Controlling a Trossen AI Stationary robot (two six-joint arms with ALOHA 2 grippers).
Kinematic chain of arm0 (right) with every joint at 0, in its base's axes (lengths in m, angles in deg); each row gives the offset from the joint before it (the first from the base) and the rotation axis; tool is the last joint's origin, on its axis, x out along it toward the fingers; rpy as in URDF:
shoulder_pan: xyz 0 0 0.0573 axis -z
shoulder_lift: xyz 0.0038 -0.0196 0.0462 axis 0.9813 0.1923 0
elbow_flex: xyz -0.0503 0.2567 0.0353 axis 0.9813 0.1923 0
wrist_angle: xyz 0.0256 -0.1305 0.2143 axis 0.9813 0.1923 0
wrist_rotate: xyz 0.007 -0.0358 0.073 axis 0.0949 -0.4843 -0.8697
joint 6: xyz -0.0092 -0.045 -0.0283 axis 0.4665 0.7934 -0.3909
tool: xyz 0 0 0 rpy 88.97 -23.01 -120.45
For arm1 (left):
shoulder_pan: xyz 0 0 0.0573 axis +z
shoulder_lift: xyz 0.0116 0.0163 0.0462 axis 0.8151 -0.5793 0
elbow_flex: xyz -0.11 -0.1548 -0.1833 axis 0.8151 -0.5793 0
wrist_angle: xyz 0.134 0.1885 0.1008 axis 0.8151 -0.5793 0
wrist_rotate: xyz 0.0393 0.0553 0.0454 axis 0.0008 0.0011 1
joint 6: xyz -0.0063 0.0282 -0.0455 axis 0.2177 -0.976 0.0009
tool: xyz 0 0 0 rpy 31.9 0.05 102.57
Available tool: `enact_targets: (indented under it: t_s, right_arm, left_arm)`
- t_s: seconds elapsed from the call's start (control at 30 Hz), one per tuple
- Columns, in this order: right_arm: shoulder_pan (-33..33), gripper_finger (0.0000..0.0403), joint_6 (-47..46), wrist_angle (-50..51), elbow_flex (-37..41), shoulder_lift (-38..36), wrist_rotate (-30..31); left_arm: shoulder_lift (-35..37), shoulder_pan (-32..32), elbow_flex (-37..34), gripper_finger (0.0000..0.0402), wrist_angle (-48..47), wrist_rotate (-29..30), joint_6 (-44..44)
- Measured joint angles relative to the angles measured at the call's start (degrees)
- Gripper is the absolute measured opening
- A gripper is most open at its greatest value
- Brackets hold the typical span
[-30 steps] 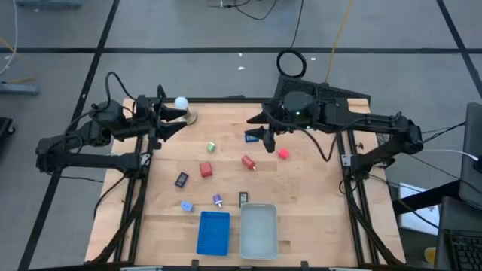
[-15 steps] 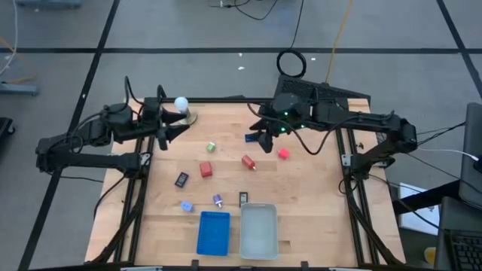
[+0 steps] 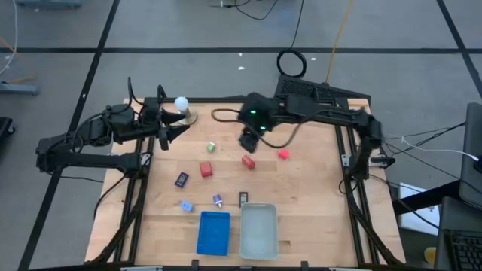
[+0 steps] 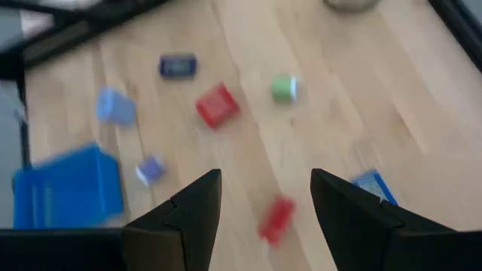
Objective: Pick & Place Office items
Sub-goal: Put the right red charger adapter into the gray bin
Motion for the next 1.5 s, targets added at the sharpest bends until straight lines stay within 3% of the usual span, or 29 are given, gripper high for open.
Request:
enact_targets:
  t_s: [0.17,0.27,0.5,0.8,1.03,1.5]
  right_arm:
    - [-1.73,0.0196,-6.36,13.84,-12.43,7.14,4.74]
    - [-2.75,0.0196,-10.80,17.83,-14.55,9.37,6.18]
    - [-5.19,0.0196,-20.83,17.73,-14.80,12.98,4.56]
    - [-5.96,0.0196,-22.08,24.25,-14.71,17.62,4.61]
    - [-6.06,0.0196,-20.57,20.63,-14.11,17.62,6.19]
    - [-6.33,0.0197,-19.22,15.08,-5.83,17.69,5.99]
  left_arm:
    - [0.02,0.00,0.00,0.0271,-1.18,0.01,-0.27]
    - [0.02,0.00,0.00,0.0271,-2.99,0.15,-1.14]
    - [0.00,0.04,0.00,0.0271,-5.58,0.38,-2.04]
    - [0.02,0.04,0.00,0.0271,-5.44,0.12,-2.61]
    - [0.00,0.04,0.00,0.0271,-5.44,0.07,-3.00]
    - [0.02,0.04,0.00,0.0271,-5.41,0.05,-2.98]
